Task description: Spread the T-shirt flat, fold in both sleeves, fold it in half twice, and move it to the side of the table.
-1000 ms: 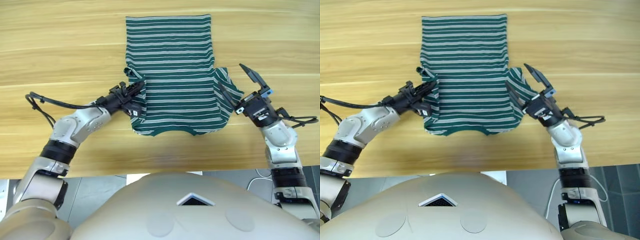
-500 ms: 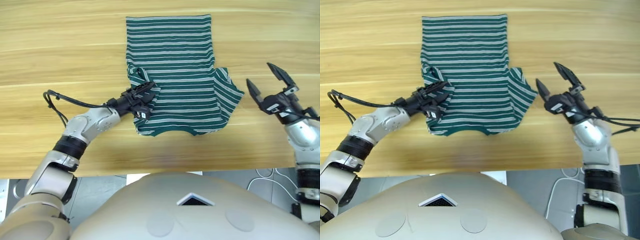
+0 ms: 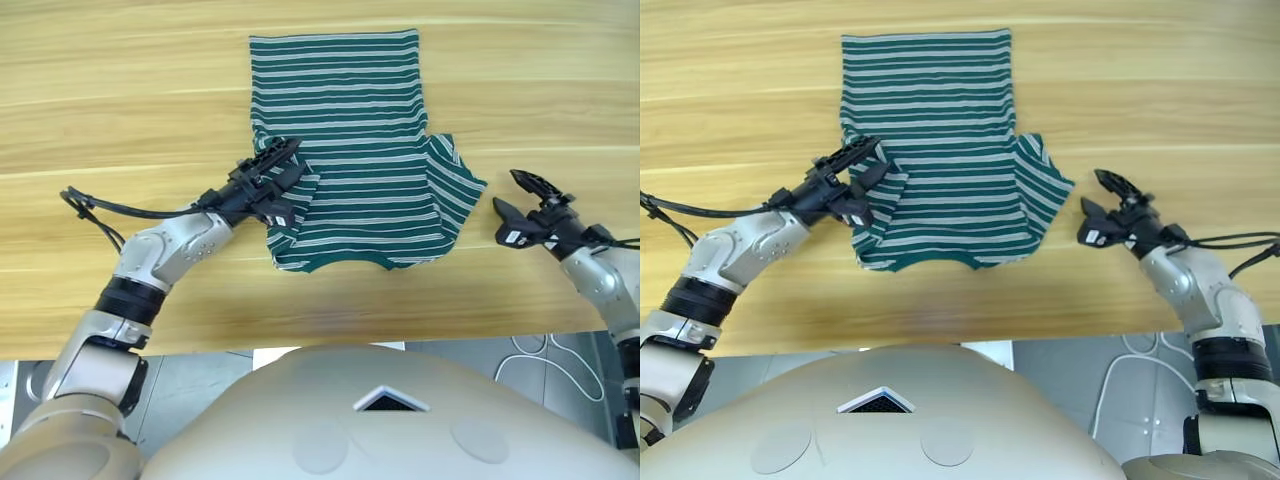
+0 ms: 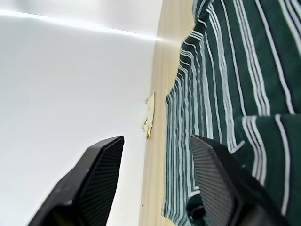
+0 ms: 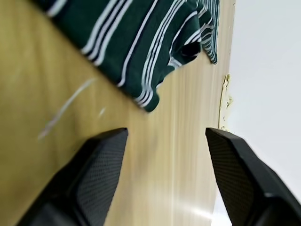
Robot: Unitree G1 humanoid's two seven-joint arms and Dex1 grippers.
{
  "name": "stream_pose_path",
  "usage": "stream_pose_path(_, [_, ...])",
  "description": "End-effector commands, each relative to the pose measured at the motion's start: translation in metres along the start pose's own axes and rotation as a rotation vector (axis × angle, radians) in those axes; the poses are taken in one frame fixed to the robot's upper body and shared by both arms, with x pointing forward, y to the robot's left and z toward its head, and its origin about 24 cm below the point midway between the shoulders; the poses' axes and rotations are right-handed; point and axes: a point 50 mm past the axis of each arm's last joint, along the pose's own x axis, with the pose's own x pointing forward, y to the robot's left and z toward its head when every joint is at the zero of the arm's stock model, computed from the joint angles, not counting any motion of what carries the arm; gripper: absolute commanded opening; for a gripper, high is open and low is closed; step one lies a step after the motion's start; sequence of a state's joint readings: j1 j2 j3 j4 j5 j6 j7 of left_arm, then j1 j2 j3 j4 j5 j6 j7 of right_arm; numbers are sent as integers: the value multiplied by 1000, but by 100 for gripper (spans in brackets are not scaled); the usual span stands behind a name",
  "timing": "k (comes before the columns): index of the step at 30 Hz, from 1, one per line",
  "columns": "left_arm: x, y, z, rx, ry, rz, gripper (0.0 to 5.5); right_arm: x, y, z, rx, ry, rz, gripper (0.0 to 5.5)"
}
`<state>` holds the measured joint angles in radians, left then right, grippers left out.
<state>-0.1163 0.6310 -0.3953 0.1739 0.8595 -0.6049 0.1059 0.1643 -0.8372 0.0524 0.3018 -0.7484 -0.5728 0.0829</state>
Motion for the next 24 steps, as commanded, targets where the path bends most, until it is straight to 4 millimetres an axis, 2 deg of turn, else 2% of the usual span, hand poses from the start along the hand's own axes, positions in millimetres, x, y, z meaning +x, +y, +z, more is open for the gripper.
stream_pose_path(1, [1,11,5,8,-17,60,262,8,27,3,-24,8,123,311])
stream_pose_path(16, [2,12,6,7,-10,73,262,14,39,19,-37,-76,162,311])
stream_pose_path(24, [2,10,6,8,-10,57,267,18,48,27,-26,-109,206,148])
